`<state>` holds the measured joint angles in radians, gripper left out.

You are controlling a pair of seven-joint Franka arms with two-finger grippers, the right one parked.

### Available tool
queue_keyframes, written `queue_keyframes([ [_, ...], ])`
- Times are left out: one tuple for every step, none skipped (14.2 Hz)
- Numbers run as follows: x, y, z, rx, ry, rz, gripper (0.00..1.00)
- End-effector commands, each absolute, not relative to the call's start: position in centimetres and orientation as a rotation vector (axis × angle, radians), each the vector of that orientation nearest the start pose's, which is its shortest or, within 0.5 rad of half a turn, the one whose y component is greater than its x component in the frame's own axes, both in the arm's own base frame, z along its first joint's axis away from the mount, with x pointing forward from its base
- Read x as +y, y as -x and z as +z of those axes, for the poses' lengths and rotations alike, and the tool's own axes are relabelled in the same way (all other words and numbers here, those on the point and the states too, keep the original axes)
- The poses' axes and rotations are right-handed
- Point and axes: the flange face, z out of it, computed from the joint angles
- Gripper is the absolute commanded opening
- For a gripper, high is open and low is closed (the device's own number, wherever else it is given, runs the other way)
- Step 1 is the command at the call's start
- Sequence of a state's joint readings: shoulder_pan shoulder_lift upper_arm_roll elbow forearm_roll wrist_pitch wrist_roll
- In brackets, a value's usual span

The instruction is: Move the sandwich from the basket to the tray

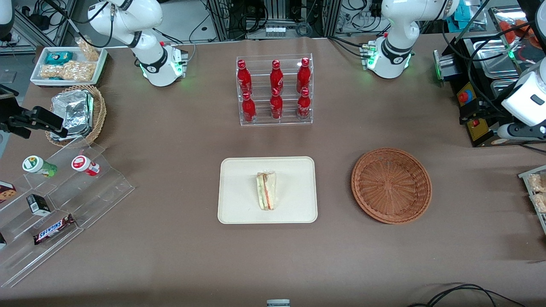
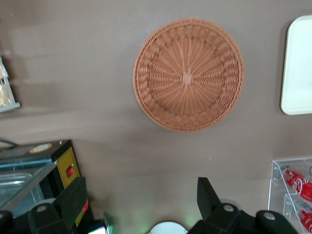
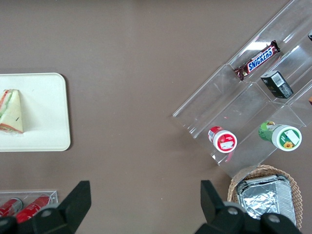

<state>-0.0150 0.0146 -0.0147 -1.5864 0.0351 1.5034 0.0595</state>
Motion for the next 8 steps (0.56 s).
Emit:
queue_keyframes([
  [-1.2, -55.3, 61.9, 0.152, 3.109, 0.07, 1.0],
  [-0.6, -55.3, 61.9, 0.128, 3.113, 0.068, 1.0],
  [-0.3, -55.4, 61.9, 0.121, 3.115, 0.063, 1.0],
  [-0.3, -55.5, 62.0, 0.119, 3.115, 0.056, 1.0],
  [-0.3, -55.5, 62.1, 0.119, 3.115, 0.049, 1.0],
  [-0.3, -55.5, 62.1, 0.117, 3.115, 0.049, 1.0],
  [-0.1, -55.5, 62.2, 0.114, 3.115, 0.047, 1.0],
  [0.0, -55.5, 62.2, 0.107, 3.114, 0.044, 1.0],
])
